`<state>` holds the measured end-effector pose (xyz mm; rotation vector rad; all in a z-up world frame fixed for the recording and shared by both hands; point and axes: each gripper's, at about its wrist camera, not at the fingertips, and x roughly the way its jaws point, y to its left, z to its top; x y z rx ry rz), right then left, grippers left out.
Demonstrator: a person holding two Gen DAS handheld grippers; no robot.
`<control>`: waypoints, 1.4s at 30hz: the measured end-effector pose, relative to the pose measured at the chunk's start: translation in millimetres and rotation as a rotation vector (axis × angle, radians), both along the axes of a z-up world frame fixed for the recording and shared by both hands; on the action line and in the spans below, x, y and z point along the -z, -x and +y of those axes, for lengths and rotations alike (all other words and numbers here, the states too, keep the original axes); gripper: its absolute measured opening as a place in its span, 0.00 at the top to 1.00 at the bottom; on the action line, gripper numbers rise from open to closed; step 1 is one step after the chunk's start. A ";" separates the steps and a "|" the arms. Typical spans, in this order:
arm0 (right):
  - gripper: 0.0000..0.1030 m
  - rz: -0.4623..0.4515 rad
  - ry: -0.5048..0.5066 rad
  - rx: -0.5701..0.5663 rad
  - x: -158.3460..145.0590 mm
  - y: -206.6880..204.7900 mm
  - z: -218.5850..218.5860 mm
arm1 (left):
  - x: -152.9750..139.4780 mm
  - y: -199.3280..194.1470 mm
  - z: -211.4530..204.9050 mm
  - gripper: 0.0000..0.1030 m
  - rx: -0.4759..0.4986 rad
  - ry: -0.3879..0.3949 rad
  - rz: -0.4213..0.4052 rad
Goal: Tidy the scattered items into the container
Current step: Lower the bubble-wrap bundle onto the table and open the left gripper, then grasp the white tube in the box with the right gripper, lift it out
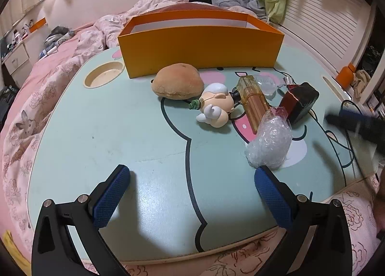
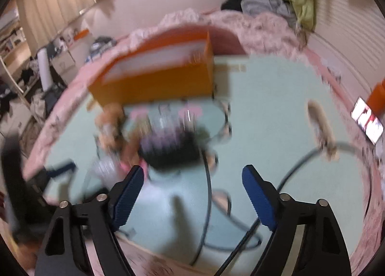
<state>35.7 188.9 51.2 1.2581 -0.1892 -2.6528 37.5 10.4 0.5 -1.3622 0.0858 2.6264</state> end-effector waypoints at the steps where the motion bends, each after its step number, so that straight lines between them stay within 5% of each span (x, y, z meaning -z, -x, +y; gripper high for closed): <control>1: 0.20 0.020 0.014 -0.014 -14.6 9.0 -2.5 | 0.0 0.1 0.1 0.00 0.000 0.000 0.001; 4: 0.24 -0.010 0.113 -0.097 -53.3 55.8 -21.6 | 0.1 0.2 0.4 0.00 0.001 0.000 0.003; 7: 0.27 -0.212 0.291 -0.155 -63.6 127.2 -53.2 | 0.1 -0.2 0.5 0.00 0.000 0.000 0.004; 11: 0.34 -0.500 0.377 -0.073 -24.4 215.3 -96.7 | 0.0 -0.2 0.6 0.00 0.000 -0.002 0.007; 14: 0.48 -0.638 0.415 0.005 15.3 252.5 -113.9 | -0.2 -1.4 0.4 0.00 0.003 -0.005 0.011; 17: 0.48 -0.736 0.442 0.053 41.3 269.4 -123.3 | -0.3 -2.6 -0.4 0.00 0.006 -0.008 0.015; 22: 0.48 -0.747 0.377 0.138 45.2 288.5 -130.1 | -0.4 -3.6 -2.1 0.00 0.010 -0.016 0.018; 29: 0.48 -0.671 -0.027 0.206 32.1 306.4 -143.2 | -0.7 -5.0 -1.3 0.00 0.011 -0.017 0.021; 31: 0.47 -0.679 -0.068 0.181 34.8 306.9 -147.9 | -0.7 -4.9 -1.3 0.00 0.012 -0.019 0.019; 35: 0.49 -0.642 -0.322 -0.020 40.2 296.9 -182.0 | -0.8 -4.0 -1.6 0.00 0.013 -0.022 0.020; 38: 0.59 -0.634 -0.294 -0.049 41.7 290.1 -176.4 | -0.8 -3.5 -1.5 0.00 0.013 -0.024 0.022; 42: 0.55 -0.701 -0.128 -0.064 39.8 286.5 -151.0 | -0.6 -4.3 -0.9 0.00 0.013 -0.023 0.023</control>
